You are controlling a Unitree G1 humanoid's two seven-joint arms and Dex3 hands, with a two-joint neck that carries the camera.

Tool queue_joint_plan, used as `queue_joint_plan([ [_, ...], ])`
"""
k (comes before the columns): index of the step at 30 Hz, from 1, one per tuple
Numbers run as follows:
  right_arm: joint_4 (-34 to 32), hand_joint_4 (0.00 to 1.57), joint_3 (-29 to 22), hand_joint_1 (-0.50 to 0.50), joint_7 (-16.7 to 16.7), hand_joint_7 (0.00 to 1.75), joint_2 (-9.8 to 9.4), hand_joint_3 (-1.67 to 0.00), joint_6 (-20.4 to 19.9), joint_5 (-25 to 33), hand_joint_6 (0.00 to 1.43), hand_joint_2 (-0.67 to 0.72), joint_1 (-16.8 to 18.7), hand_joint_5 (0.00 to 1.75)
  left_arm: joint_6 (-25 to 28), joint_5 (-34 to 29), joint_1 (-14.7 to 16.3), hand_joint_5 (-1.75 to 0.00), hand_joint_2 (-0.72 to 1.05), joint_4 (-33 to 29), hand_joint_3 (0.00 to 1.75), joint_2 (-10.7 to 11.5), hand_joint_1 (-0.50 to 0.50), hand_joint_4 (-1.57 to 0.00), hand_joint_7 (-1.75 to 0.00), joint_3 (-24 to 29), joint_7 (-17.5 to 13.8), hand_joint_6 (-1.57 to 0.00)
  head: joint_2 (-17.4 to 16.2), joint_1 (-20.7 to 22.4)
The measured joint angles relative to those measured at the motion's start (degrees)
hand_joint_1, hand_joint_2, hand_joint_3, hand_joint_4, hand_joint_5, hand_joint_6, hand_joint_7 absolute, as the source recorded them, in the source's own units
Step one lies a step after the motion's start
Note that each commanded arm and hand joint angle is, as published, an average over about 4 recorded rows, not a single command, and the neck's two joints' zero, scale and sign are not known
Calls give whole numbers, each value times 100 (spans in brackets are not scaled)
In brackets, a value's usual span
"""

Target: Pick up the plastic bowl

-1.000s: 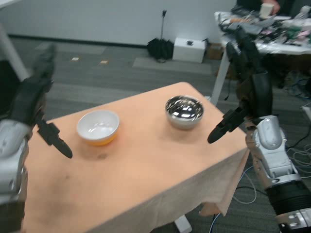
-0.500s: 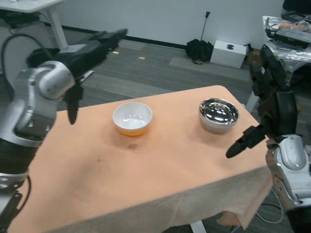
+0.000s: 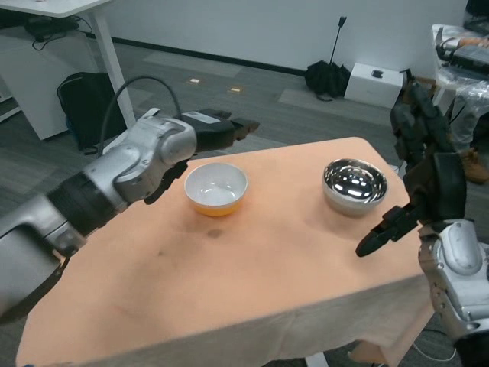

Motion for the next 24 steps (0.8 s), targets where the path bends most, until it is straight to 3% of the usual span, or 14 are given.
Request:
queue_joint_plan([
  [12, 135, 0, 178, -38, -1, 0, -41, 0, -66, 184, 0, 72, -11, 0, -122, -282, -655, 0, -72, 1421, 9, -452, -48, 0, 0, -1141, 112, 0, 18, -139],
  [24, 150, 0, 231, -38, 1, 0, -65, 0, -73, 320, 0, 72, -11, 0, -112, -435, -701, 0, -72, 1701, 9, -616, -48, 0, 0, -1621, 337, 0, 38, -168],
])
